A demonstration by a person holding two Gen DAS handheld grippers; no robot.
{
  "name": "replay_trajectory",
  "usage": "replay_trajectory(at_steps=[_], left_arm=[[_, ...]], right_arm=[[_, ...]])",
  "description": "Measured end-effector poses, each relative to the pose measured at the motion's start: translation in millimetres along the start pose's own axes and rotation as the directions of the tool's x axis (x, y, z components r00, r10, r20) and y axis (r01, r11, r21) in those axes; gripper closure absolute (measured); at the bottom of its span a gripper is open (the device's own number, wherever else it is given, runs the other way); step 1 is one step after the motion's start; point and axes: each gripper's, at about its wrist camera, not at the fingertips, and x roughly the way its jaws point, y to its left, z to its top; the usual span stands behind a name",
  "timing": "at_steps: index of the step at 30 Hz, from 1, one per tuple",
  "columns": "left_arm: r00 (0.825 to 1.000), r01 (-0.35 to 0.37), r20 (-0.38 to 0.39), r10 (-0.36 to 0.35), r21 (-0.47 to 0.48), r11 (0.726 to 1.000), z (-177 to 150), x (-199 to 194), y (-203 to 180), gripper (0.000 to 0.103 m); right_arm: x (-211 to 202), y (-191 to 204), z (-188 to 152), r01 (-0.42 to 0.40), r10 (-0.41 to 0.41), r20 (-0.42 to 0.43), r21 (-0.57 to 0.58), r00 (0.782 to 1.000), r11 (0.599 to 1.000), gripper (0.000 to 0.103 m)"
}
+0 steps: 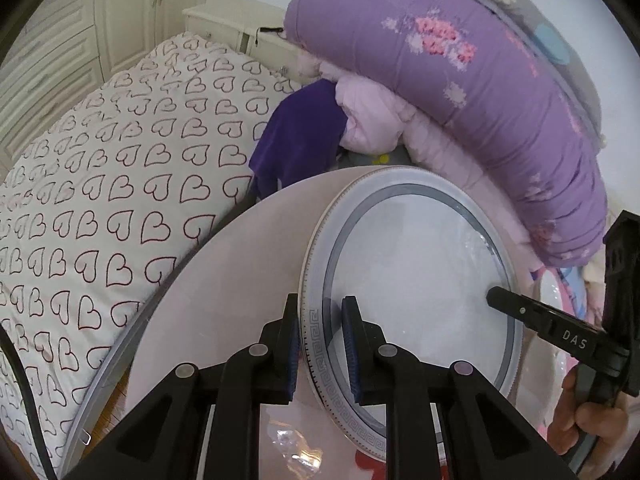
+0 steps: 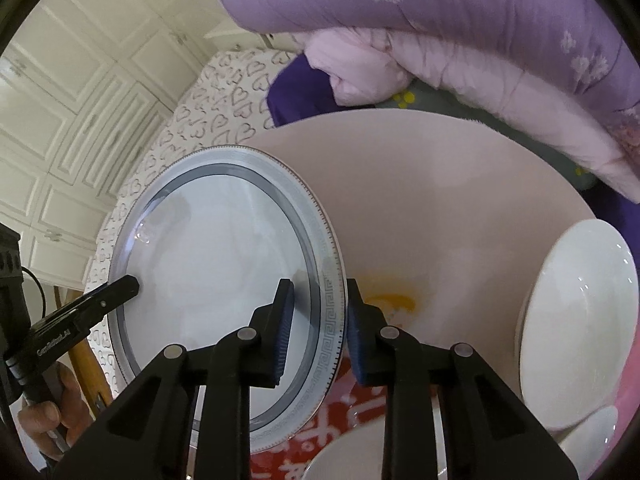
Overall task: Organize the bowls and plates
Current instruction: 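Lift the gripped plates with both tools above the table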
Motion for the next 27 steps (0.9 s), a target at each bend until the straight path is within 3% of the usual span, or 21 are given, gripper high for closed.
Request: replay_trajectory(at_steps=[14,27], left_arm=[[0.997,0.021,0.076,-0.021,0.006,1.000,-75.7,-112.1,5.4,0.087],[0.995,0.001,0.095,-0.004,0.027,1.000,-151.7,-183.7,-4.0,0.087]], right_arm=[[-62.0,35.5,-56.3,-0.019,0.021,0.076,-0.035,0.997,0.999,0.080],[-96.7,47.4,-121.3,-0.046,0.051,0.098,-0.047,0.994,0.998,0.080]])
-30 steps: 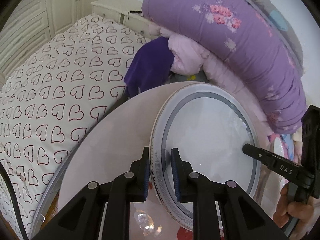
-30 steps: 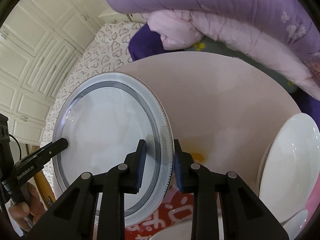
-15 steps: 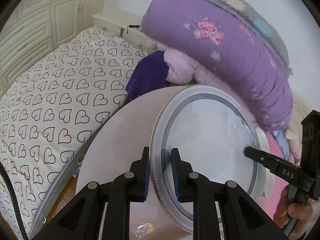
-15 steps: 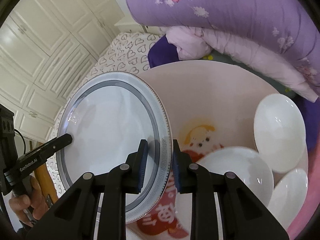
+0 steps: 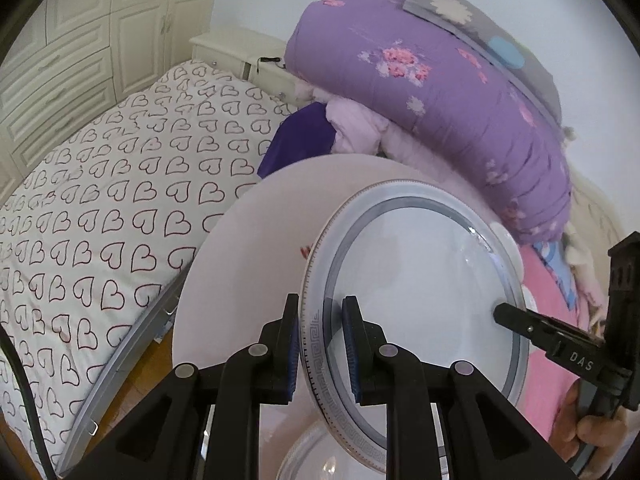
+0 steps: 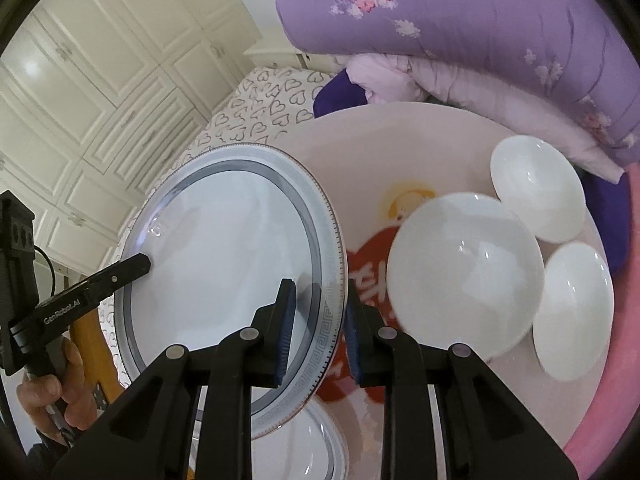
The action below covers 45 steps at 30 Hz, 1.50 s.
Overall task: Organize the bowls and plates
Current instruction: 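Lift the gripped plates with both tools above the table, then carry the grey-rimmed plate stack with both tools across the table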
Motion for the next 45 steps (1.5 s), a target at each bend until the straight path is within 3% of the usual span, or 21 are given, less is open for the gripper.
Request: replay_trajectory(at_steps=[12,26,45], left_arm=[[1.000,-0.007,-0.016,0.007,0.037,0.999,-61.3,-30.2,-16.6,0.087],[0.999,-0.031,-0.027,0.032,0.027,0.999,-101.5,-36.2,-17.2,0.087],[0.992,-0.080,-0.095,0.088,0.082,0.993,-133.7,-3.0,-26.3,0.085]], right_arm=[[-13.7,-7.2,-63.7,-0.017,0.018,-0.004,0.016,1.000,1.000,0.080],[-9.9,-2.9,-114.0,-0.037,0.038,-0.030,0.004,0.999,0.999,0.080],[7.9,-3.7,-159.0,-0.010,0.007,-0.108,-0.021,0.994,1.000,0.080]])
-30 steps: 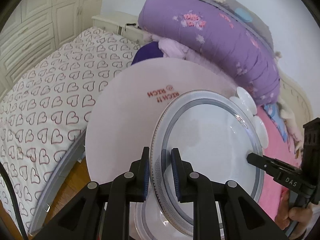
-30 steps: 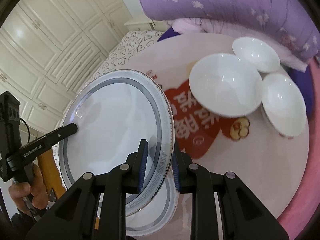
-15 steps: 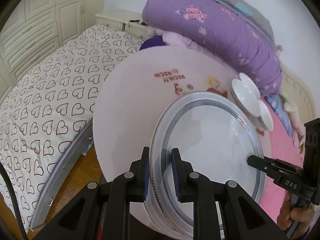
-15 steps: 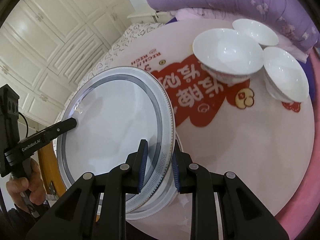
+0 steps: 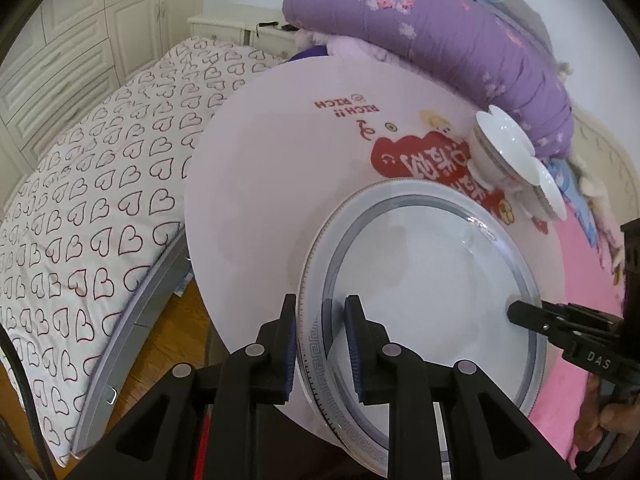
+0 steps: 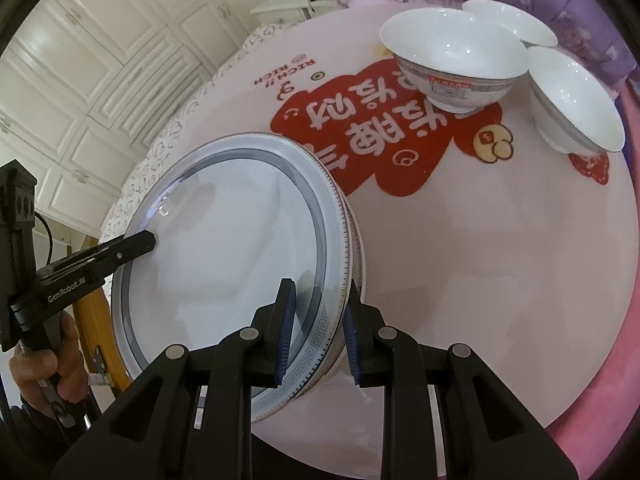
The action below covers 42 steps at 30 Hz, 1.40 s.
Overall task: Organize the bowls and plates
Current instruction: 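Carry the grey-rimmed plate stack with both tools across the table, then lower the plates onto the table and open both tools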
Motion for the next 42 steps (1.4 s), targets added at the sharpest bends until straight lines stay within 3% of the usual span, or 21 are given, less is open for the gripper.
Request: replay_trajectory(at_steps=[15,20,42], left_arm=[[0.999,-0.040,0.031,0.038,0.043,0.998,-16.6,6.7,-1.4,0.083],[0.999,-0.037,-0.005,0.037,0.042,0.998,-21.1,20.4,0.4,0.082],[0.998,-0.053,0.019,0.051,0.079,0.995,-24.1,23.0,-3.8,0.083]], right_arm=[[-0.9,4.6,-2.5,0.020,-0.020,0.000,-0.009,1.000,1.000,0.080],[-0.5,8.1,-4.1,0.038,-0.038,-0.001,-0.019,0.999,0.999,0.080],[-4.8,11.1,-7.2,0.125,-0.125,0.016,-0.039,0.992,0.991,0.076]])
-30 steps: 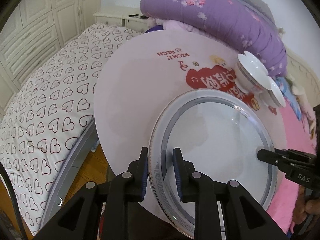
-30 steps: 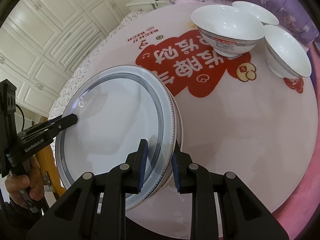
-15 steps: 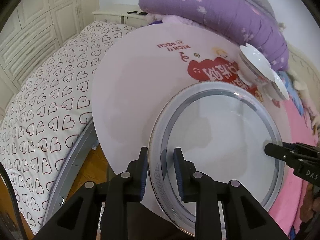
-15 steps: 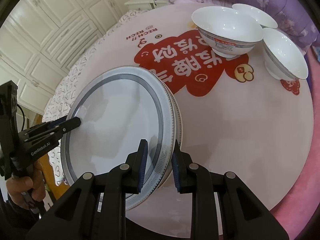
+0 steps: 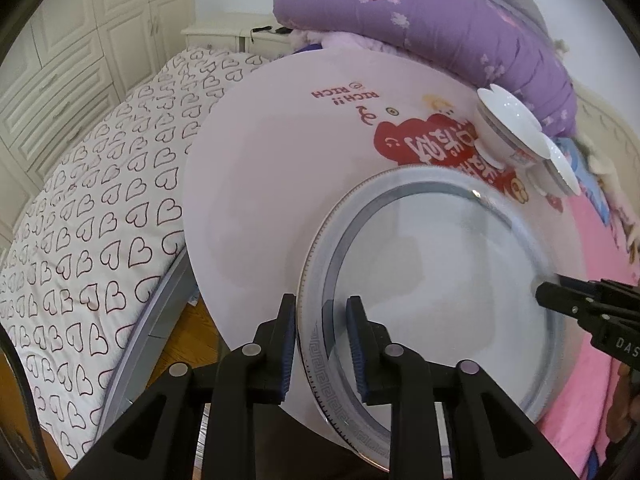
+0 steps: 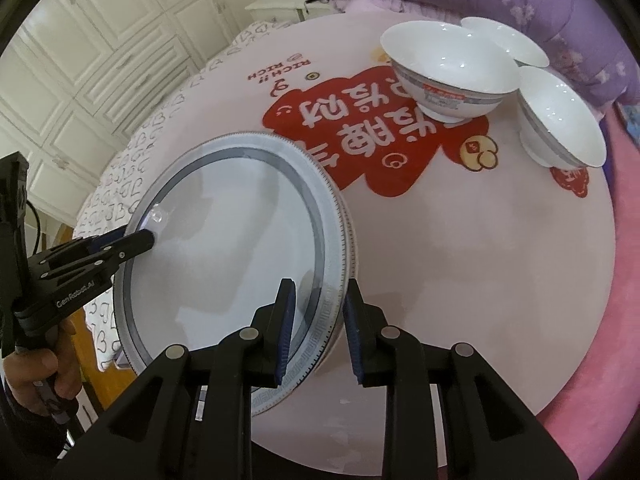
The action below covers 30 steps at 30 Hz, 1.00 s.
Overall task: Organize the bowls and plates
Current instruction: 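Lower the plates onto the table and open both tools, then move both tools toward the group of white bowls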
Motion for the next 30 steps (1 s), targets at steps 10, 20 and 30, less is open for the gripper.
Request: replay_trajectory(at_steps=[10,20,30], left_arm=[[1.000,0.022,0.009,-0.022,-0.003,1.000,6.3,-6.4,3.3,0.038],[0.992,-0.011,0.128,0.012,-0.009,1.000,19.1,-41.4,-5.9,0.003],[0.971,0.025,0.238,-0.025,0.002,1.000,35.7,-83.9,-25.2,0.001]], right_arm=[[-1.9,-11.7,0.2,-0.039,0.038,0.037,0.035,0.999,0.999,0.026],[-17.7,-32.5,9.6,-0.097,0.081,0.149,0.102,0.986,0.990,0.000],[-55.7,-58.2,23.8,-0.156,0.102,0.307,0.156,0.946,0.975,0.000]])
